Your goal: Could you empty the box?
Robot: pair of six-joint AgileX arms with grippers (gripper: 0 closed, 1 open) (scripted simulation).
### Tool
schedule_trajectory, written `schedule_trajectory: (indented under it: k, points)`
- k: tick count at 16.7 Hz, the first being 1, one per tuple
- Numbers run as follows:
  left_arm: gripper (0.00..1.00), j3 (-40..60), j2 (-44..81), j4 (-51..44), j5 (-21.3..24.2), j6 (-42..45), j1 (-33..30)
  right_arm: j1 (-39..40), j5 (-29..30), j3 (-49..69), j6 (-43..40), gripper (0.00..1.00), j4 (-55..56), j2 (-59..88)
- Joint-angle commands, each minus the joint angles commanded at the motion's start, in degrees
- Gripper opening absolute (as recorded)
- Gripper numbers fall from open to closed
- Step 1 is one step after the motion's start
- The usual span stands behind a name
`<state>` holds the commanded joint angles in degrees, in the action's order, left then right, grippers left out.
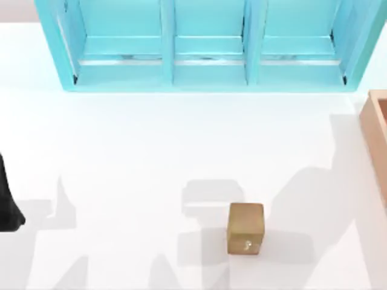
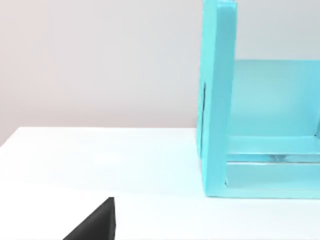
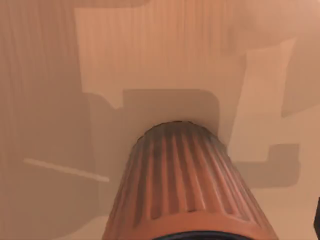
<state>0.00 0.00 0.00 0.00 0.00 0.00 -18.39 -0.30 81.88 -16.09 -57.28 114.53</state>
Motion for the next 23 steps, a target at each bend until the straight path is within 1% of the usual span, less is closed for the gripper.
schedule_trajectory:
  k: [2, 3, 13, 15, 19, 23]
  points:
    - [1.00, 0.0, 0.0, 0.0, 0.0, 0.0, 0.0, 0.0, 0.0, 0.0, 0.0, 0.02, 0.0, 0.0]
    - [1.00, 0.0, 0.0, 0.0, 0.0, 0.0, 0.0, 0.0, 0.0, 0.0, 0.0, 0.00, 0.0, 0.0]
    - [1.00, 0.0, 0.0, 0.0, 0.0, 0.0, 0.0, -0.5, -0.6, 0.9, -0.2, 0.00, -0.9, -0.3]
    - [1.00, 0.0, 0.0, 0.0, 0.0, 0.0, 0.0, -1.6, -2.0, 4.1, -1.0, 0.00, -3.8, -1.3]
    - [1.00, 0.0, 0.0, 0.0, 0.0, 0.0, 0.0, -3.8, -4.7, 15.9, -1.7, 0.00, -12.5, -4.3]
    - [1.00, 0.0, 0.0, 0.0, 0.0, 0.0, 0.0, -3.1, -3.4, 23.9, -0.9, 0.00, -23.0, -4.3]
